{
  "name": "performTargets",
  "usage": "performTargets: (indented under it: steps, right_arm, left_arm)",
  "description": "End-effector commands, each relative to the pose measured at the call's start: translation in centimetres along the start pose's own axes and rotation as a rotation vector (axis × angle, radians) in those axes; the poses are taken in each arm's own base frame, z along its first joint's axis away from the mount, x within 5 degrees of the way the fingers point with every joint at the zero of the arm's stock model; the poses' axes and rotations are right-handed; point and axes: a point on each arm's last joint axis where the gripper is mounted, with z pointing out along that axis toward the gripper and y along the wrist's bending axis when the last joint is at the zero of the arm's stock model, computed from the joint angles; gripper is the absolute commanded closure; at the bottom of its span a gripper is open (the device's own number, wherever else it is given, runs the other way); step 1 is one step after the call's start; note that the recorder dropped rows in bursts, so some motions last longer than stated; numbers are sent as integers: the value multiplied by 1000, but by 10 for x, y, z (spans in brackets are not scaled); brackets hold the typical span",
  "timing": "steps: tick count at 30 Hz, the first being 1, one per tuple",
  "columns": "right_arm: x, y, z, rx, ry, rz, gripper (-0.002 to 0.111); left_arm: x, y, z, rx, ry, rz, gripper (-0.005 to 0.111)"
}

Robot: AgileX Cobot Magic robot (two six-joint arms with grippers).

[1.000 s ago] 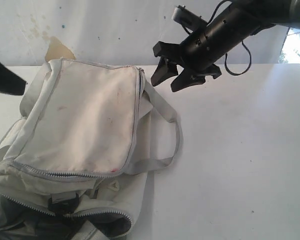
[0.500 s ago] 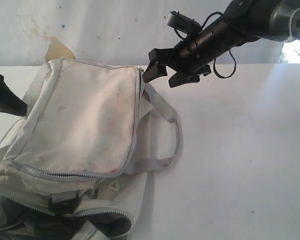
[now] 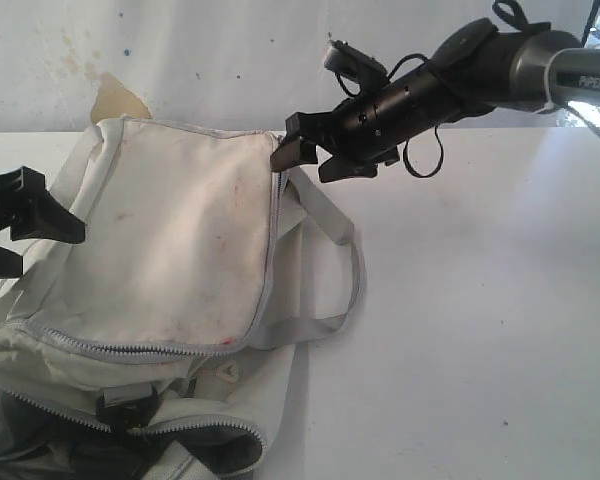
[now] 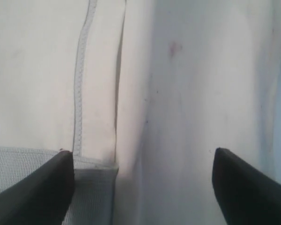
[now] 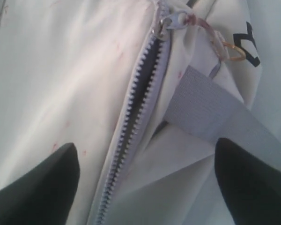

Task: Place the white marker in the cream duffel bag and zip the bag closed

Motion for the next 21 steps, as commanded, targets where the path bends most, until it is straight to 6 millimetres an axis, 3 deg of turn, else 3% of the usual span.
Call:
performTargets:
  steps: [1,7,16,21]
  right_arm:
    - [-2,1,8,-26,-37,-56,36]
    - [-1,2,15,-79,-64,-39,43]
    - [15,7,42,-125,11,-22,43]
    - [17,6,45,-125,19,-19,47]
  left_arm:
    - [-1,1,15,18,6,-7,2]
    - [-4,6,36,-30,-11,20,2]
    - [-7,14,46,-56,-33,-24,2]
    - [-6,15,50,-52,-12,-34,7]
